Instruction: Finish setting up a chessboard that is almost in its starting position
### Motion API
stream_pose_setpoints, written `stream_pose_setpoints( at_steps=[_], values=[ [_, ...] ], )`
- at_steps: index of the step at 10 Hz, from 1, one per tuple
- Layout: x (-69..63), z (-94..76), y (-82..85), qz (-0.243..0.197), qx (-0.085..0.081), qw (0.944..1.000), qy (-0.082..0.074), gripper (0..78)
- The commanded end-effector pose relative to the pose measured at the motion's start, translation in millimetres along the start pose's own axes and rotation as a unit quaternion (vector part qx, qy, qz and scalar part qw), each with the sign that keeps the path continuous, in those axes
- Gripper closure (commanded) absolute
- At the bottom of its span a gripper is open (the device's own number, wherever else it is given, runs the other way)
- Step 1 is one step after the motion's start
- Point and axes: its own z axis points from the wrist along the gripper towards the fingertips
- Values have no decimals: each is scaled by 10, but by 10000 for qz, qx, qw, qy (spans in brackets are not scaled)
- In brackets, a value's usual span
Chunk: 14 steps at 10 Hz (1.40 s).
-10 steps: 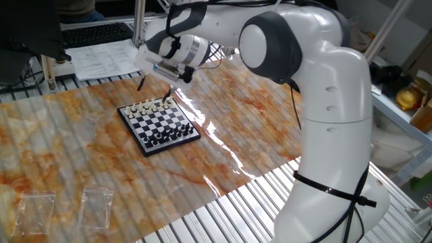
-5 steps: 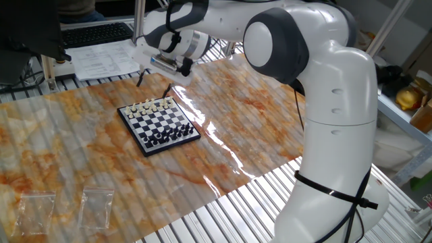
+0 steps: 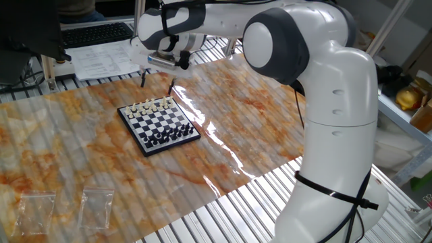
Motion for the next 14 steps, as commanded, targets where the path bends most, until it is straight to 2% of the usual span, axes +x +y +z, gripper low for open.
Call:
stream_pose_setpoints(
  at_steps=[1, 3, 7, 13, 14],
  values=[
    [-5, -85, -54, -106, 187, 9997, -115, 1],
    [-5, -115, -81, -223, 233, 9994, -124, 1],
    [-22, -172, -144, -454, 222, 9987, -117, 1],
    [-23, -232, -204, -392, 202, 9989, -139, 1],
    [-29, -273, -251, -595, 170, 9980, -116, 1]
  ],
)
